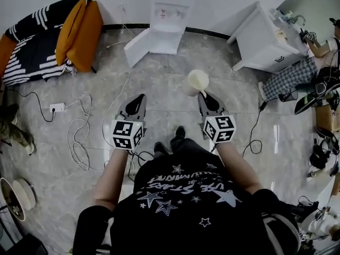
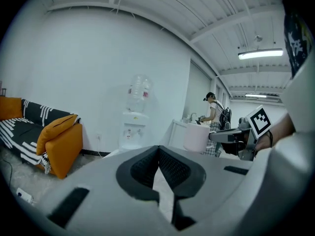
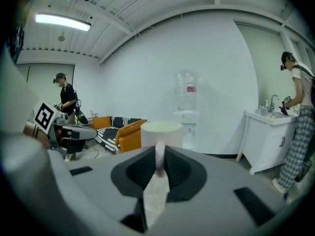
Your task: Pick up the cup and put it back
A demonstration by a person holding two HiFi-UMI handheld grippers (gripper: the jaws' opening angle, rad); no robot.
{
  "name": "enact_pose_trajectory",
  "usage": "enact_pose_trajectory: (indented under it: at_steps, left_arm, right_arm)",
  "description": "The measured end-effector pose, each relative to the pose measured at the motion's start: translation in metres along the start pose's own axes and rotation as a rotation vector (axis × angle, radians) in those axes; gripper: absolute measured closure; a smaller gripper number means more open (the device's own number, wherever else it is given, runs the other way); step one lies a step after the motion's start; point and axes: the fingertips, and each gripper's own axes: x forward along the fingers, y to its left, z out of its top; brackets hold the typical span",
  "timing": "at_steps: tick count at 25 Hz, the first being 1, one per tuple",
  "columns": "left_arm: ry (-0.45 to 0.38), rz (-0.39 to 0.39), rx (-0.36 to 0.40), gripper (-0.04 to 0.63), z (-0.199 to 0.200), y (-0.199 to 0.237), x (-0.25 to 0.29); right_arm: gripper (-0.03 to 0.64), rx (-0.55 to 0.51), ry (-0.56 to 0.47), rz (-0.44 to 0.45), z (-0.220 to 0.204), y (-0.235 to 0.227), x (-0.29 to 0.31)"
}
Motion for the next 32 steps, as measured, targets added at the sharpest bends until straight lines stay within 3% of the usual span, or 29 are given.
enact_pose_trajectory:
  at_steps: [7,14,20,27,32]
  left_arm:
    - [-0.018,0.025,-0.008,0.586,0.014,0.007,0.012]
    - [0.013,0.061,0.011,0.586,0.02,0.019,0.06]
    - [0.067,0.16,-0.02,0.586,0.02,0.059,0.129]
    - [0.147,0.188,-0.031,0.586,0.023,0.097,0.221]
    - [0.159,0.202,-0.113,0.586,0.004,0.121,0.287]
  right_arm:
    - [0.572,0.025,-0.022,0.015,0.004,-0.009,0.026]
    - [0.572,0.08,-0.014,0.005,-0.004,-0.063,0.074]
    - [0.572,0.102,0.057,0.033,-0.019,-0.119,0.164]
    - [0.572,0.098,0.15,0.07,-0.027,-0.178,0.283]
    - [0.572,0.088,0.232,0.099,-0.054,-0.209,0.358]
